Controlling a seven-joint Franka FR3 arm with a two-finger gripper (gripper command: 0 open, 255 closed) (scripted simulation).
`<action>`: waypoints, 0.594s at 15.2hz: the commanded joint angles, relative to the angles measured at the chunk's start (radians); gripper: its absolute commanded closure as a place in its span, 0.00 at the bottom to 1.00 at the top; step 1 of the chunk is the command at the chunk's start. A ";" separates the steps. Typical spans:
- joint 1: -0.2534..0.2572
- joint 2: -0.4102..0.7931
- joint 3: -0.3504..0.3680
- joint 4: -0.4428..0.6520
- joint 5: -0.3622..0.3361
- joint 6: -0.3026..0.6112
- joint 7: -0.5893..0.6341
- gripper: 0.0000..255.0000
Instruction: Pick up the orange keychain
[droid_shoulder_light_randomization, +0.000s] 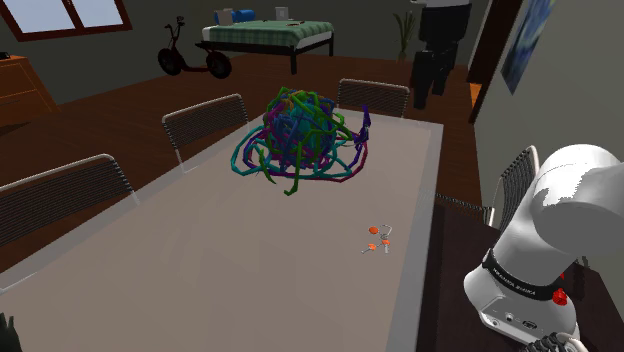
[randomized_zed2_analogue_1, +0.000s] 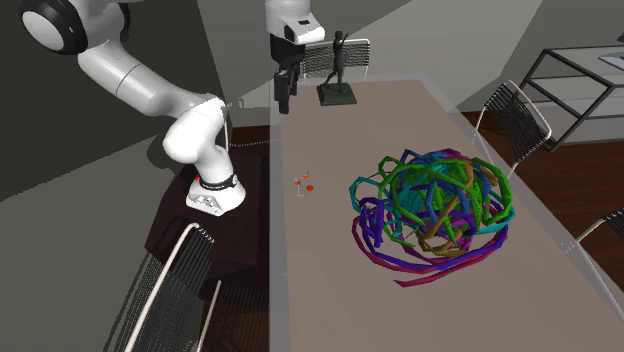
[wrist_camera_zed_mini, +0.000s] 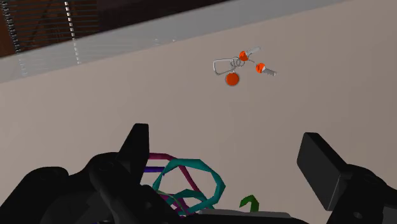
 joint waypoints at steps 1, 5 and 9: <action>0.000 0.000 0.000 0.000 0.000 0.000 0.000 0.00; 0.007 -0.019 0.008 -0.147 0.013 0.138 0.008 0.00; 0.015 -0.013 0.017 -0.278 0.027 0.285 0.016 0.00</action>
